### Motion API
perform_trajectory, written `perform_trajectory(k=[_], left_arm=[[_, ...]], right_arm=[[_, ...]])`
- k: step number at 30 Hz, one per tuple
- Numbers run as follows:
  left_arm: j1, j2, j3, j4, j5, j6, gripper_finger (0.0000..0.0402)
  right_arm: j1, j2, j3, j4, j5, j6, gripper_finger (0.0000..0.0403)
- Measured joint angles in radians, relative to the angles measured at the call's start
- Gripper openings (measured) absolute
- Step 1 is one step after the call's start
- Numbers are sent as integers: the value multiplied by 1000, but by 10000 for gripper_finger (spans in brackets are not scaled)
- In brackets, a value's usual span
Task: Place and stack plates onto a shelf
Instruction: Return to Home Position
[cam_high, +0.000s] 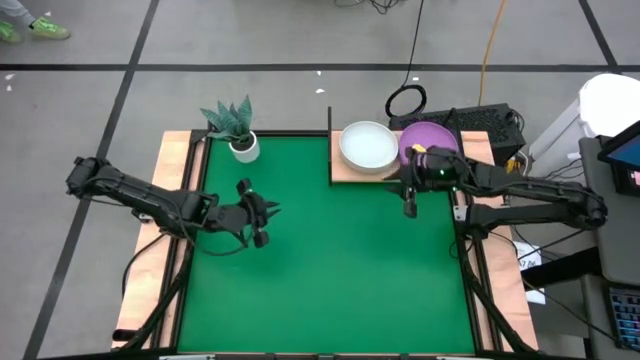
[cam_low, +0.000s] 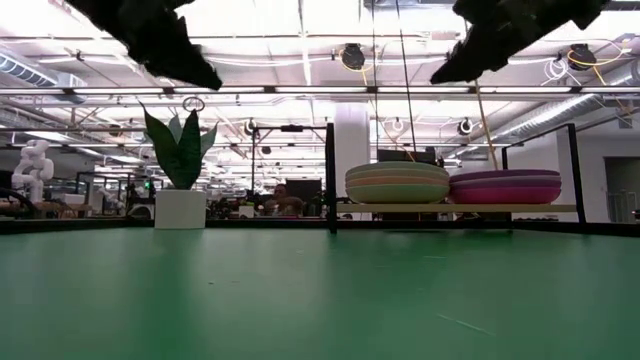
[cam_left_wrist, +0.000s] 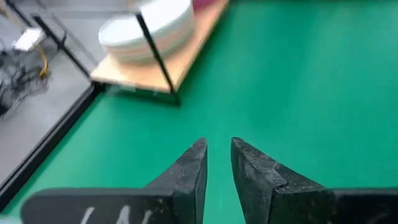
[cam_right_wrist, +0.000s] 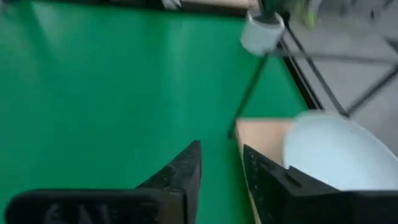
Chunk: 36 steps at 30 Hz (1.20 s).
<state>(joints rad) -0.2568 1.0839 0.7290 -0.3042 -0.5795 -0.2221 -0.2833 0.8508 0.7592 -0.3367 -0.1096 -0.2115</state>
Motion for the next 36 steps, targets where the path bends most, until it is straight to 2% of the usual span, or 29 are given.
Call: perform_trajectory(k=[8, 13, 19, 27, 36], left_arm=[[-15, -212, -232, 228, 10, 45, 76], [-18, -310, -379, 377, 29, 56, 76], [-19, -380, -508, 472, 30, 63, 76], [-19, -428, -612, 524, 32, 66, 76], [-19, -497, -682, 526, 40, 58, 76]], right_arm=[[92, -83, -191, 269, 7, -6, 6], [123, -107, -279, 358, 82, -10, 5], [167, -124, -391, 456, 87, -43, 1], [194, -163, -555, 622, 115, -57, 0], [194, -217, -613, 625, 107, -62, 0]])
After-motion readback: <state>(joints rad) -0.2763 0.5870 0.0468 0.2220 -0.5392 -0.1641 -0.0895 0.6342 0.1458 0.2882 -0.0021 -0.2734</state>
